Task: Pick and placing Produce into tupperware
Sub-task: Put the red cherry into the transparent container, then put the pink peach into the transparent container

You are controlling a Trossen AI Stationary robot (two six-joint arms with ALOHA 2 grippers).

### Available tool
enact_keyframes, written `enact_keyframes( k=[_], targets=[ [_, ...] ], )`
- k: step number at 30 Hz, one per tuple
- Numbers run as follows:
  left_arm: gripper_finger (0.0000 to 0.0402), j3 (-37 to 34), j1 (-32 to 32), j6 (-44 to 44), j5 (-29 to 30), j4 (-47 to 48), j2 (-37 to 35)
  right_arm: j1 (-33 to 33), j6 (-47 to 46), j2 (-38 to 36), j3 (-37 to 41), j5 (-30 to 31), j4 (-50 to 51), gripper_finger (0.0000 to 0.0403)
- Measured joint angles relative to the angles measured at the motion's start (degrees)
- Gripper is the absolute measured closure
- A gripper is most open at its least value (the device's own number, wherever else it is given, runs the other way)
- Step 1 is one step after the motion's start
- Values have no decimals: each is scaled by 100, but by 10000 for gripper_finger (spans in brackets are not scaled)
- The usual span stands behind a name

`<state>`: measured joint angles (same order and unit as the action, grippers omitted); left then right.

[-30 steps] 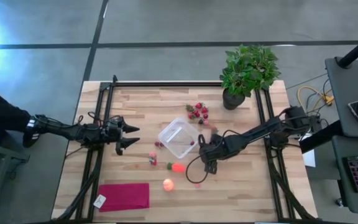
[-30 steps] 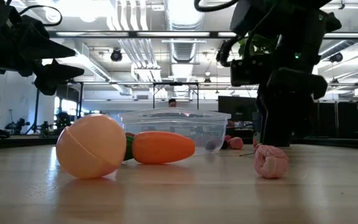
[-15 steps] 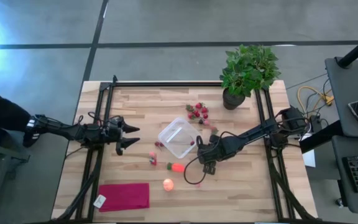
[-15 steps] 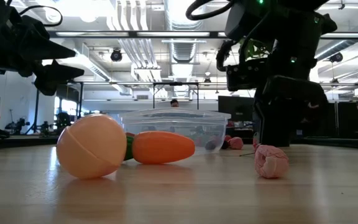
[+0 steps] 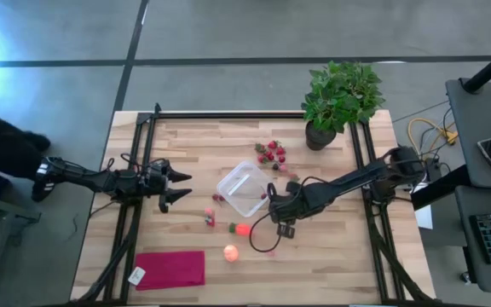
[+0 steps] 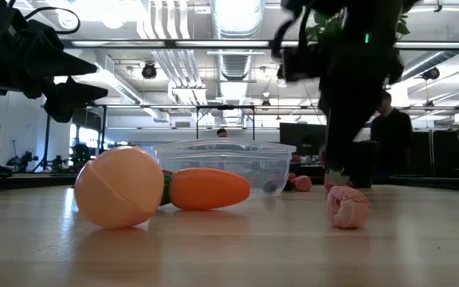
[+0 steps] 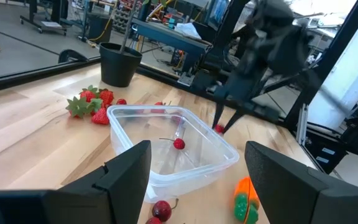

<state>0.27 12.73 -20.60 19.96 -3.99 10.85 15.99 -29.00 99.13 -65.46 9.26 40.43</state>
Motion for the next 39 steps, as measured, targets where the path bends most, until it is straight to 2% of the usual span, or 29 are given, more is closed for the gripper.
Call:
enact_keyframes(
  k=[3,7,12,16,21,25,29,32,35,39],
  targets=[
    [155,0,-2,0,0,-2,2,76,97,-446,-421,63,582,320],
    [155,0,0,1,0,-2,8,-131,188,-834,-796,387,509,322],
    [155,0,0,0,-2,-2,24,-963,595,-290,-1010,-103,26,304],
    [155,0,0,0,0,4,42,-1192,1170,235,-1492,-223,-210,272],
    [155,0,-2,0,-2,-2,42,-1271,1295,519,-1765,-183,320,223],
    [155,0,0,2,-3,0,37,-1238,940,265,-1738,-9,1062,186],
    [155,0,0,0,0,0,52,-1145,-260,-280,-1064,286,1971,168],
    [155,0,0,0,-1,0,48,-1153,-1175,-796,-213,129,1449,166],
    [155,0,-2,2,-1,-5,33,-1180,-1642,-1130,476,-34,598,170],
    [155,0,-1,1,0,-2,42,-1374,-2405,-1320,1384,-431,390,178]
  ],
)
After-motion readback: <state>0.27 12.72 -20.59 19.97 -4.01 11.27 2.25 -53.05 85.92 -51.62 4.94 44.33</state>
